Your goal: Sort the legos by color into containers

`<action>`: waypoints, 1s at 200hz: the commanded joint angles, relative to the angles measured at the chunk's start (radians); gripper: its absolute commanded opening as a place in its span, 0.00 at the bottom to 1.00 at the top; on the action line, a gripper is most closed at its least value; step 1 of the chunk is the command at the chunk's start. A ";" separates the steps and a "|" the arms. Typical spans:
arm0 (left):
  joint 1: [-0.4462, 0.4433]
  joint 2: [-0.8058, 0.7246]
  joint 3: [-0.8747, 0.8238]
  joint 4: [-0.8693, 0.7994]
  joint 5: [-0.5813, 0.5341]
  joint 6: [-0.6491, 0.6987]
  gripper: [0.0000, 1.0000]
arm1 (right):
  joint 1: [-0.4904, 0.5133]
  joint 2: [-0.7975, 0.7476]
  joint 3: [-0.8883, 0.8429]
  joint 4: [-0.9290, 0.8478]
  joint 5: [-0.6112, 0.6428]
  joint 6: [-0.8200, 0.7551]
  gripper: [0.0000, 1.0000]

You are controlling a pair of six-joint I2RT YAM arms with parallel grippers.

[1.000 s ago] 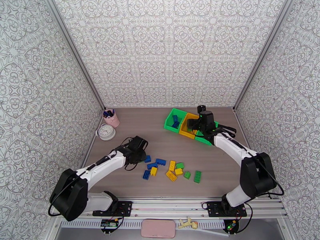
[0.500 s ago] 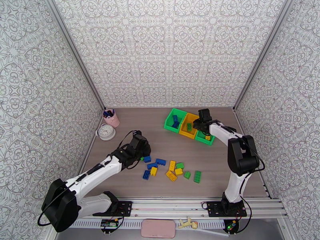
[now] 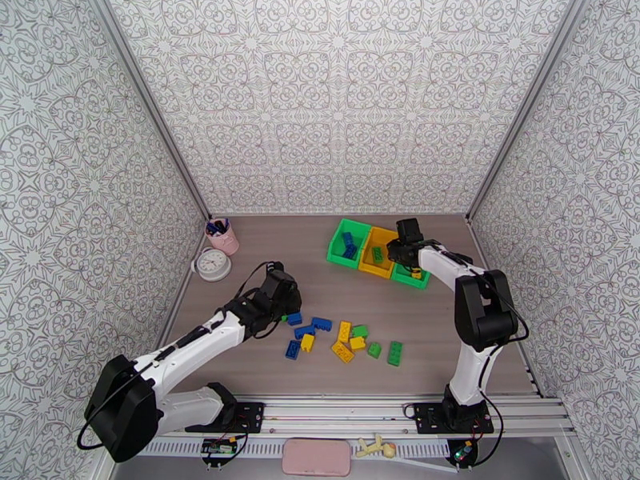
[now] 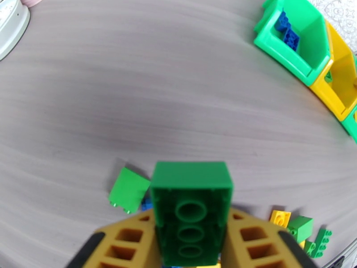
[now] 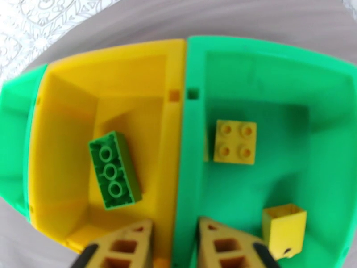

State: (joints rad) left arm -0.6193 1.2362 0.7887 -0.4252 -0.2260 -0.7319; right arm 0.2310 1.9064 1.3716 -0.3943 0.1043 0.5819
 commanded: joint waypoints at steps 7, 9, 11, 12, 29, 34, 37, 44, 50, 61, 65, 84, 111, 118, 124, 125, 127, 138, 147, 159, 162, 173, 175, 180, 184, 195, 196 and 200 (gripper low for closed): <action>-0.002 -0.013 -0.014 0.007 -0.008 0.014 0.36 | 0.042 0.013 0.032 -0.016 0.003 0.082 0.26; -0.002 -0.013 -0.015 0.009 -0.009 0.014 0.36 | 0.044 0.013 0.034 -0.016 0.005 0.085 0.26; -0.002 -0.014 -0.016 0.009 -0.010 0.014 0.36 | 0.047 0.014 0.034 -0.017 0.008 0.089 0.26; -0.001 -0.015 -0.017 0.009 -0.010 0.014 0.36 | 0.048 0.014 0.035 -0.017 0.008 0.090 0.26; 0.003 -0.022 -0.023 0.013 -0.007 0.021 0.36 | 0.071 0.017 0.046 -0.025 0.020 0.110 0.26; 0.002 -0.024 -0.024 0.013 -0.007 0.023 0.36 | 0.079 0.020 0.052 -0.029 0.024 0.114 0.26; 0.003 -0.024 -0.025 0.013 -0.007 0.024 0.36 | 0.082 0.022 0.056 -0.031 0.026 0.116 0.26; 0.004 -0.027 -0.026 0.014 -0.007 0.029 0.36 | 0.093 0.024 0.063 -0.035 0.031 0.120 0.26; 0.004 -0.029 -0.028 0.015 -0.006 0.031 0.36 | 0.100 0.027 0.069 -0.038 0.034 0.122 0.26; 0.005 -0.033 -0.029 0.018 -0.006 0.034 0.36 | 0.113 0.032 0.079 -0.040 0.034 0.125 0.26; 0.007 -0.034 -0.031 0.021 -0.004 0.036 0.36 | 0.118 0.034 0.082 -0.039 0.033 0.124 0.26; 0.007 -0.041 -0.035 0.031 -0.002 0.044 0.36 | 0.134 0.045 0.098 -0.050 0.015 0.106 0.26; 0.013 -0.042 -0.028 0.044 -0.001 0.061 0.36 | 0.143 0.040 0.099 -0.057 0.004 0.071 0.28; 0.015 -0.039 -0.025 0.050 0.001 0.067 0.36 | 0.142 0.037 0.095 -0.056 0.002 0.058 0.29; 0.016 -0.034 -0.018 0.056 0.001 0.072 0.36 | 0.143 0.032 0.092 -0.050 -0.008 0.035 0.32; 0.016 -0.035 -0.017 0.057 0.001 0.073 0.36 | 0.143 0.031 0.091 -0.049 -0.009 0.030 0.32; 0.017 -0.034 -0.015 0.059 0.001 0.074 0.36 | 0.143 0.029 0.091 -0.049 -0.013 0.022 0.33; 0.020 -0.021 -0.001 0.077 0.002 0.089 0.36 | 0.143 0.008 0.080 -0.045 -0.020 -0.017 0.40; 0.021 -0.003 0.016 0.106 0.002 0.107 0.36 | 0.142 -0.022 0.058 -0.035 -0.015 -0.051 0.47; 0.021 0.033 0.050 0.147 0.007 0.143 0.36 | 0.142 -0.075 0.014 -0.005 -0.006 -0.089 0.56; 0.021 0.045 0.061 0.158 0.010 0.151 0.36 | 0.141 -0.089 0.002 0.003 -0.003 -0.096 0.58; 0.021 0.097 0.114 0.182 0.015 0.176 0.37 | 0.136 -0.146 -0.044 0.033 -0.001 -0.127 0.63; 0.021 0.107 0.122 0.186 0.016 0.179 0.37 | 0.136 -0.157 -0.054 0.038 -0.001 -0.134 0.64; 0.020 0.133 0.144 0.200 0.022 0.190 0.37 | 0.134 -0.187 -0.078 0.055 0.005 -0.144 0.66; 0.017 0.154 0.163 0.211 0.028 0.199 0.37 | 0.133 -0.210 -0.099 0.069 0.011 -0.150 0.67; 0.015 0.212 0.219 0.242 0.048 0.218 0.37 | 0.128 -0.279 -0.167 0.117 0.010 -0.192 0.70; 0.015 0.218 0.223 0.247 0.050 0.220 0.37 | 0.127 -0.286 -0.173 0.124 0.009 -0.198 0.70; 0.015 0.242 0.243 0.259 0.060 0.223 0.37 | 0.125 -0.314 -0.201 0.148 0.006 -0.214 0.72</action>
State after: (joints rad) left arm -0.6060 1.3785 0.9154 -0.2920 -0.2123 -0.5865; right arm 0.3687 1.7382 1.2800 -0.3687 0.1009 0.4805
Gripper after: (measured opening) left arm 0.368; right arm 0.684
